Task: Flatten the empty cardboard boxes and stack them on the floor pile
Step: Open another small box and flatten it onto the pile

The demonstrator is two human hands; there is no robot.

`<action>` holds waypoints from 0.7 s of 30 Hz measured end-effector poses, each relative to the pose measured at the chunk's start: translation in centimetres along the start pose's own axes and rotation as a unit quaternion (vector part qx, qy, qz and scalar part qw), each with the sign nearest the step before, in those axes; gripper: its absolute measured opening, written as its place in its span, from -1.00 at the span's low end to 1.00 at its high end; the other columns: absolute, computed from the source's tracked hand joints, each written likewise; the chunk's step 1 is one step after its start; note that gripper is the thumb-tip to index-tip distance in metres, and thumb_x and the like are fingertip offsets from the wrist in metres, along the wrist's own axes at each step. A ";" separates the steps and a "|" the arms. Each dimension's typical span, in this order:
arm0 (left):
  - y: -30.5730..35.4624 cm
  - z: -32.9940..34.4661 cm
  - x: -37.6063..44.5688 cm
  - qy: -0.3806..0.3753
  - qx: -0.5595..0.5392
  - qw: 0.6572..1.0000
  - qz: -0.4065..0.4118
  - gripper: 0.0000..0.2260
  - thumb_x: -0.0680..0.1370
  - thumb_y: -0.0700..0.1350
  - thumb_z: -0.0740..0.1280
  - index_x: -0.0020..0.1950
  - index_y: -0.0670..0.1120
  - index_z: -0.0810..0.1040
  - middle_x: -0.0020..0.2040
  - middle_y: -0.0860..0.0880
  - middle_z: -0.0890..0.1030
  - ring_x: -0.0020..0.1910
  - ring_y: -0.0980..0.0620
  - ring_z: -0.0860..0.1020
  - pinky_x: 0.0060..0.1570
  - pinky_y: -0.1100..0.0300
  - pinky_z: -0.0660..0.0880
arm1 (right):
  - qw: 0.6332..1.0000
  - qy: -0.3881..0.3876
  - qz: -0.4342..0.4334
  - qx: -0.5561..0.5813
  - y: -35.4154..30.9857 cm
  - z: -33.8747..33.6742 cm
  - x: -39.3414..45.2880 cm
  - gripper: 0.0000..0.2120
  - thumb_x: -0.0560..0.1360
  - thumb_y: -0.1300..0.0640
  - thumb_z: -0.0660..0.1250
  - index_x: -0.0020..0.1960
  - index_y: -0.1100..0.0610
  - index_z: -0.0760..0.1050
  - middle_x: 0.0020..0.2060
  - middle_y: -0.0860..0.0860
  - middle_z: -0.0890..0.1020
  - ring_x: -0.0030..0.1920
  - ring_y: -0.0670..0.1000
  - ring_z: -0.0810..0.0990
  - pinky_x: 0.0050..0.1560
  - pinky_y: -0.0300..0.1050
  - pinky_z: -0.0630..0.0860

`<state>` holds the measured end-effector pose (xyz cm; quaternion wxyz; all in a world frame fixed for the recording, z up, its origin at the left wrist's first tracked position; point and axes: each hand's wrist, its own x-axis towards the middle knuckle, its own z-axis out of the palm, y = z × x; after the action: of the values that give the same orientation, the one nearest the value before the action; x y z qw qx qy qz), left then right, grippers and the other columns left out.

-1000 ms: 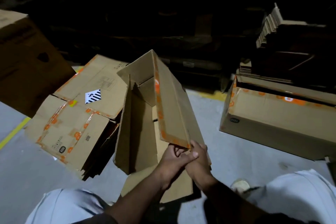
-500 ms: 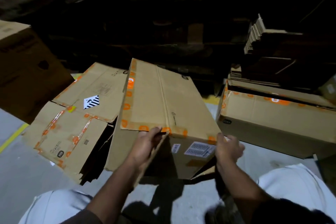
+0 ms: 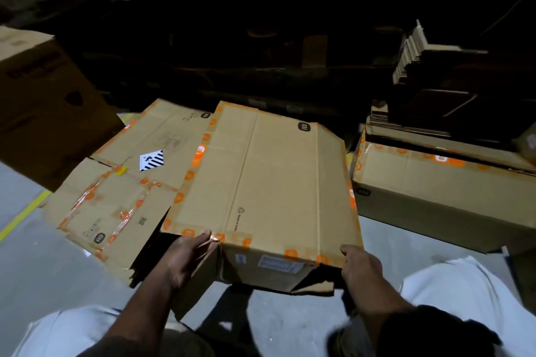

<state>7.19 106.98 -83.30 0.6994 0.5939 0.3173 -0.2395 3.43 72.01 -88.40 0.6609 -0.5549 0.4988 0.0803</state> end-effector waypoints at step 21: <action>3.5 9.3 -2.9 -0.094 -0.131 0.969 0.185 -0.91 0.63 -0.16 0.30 -0.03 -0.14 0.57 -0.20 -0.13 0.66 -0.27 -0.04 0.67 -0.26 0.05 0.64 | 0.944 0.190 -0.259 0.077 -7.4 -3.3 -1.7 -0.79 0.52 0.15 0.46 0.12 0.16 0.55 -0.04 0.12 0.64 -0.08 0.10 0.59 -0.07 -0.09 0.47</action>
<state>9.17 98.38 -77.99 0.8301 0.5200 0.1633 -0.1173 5.55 67.31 -81.96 0.5928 -0.6176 0.4583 -0.2392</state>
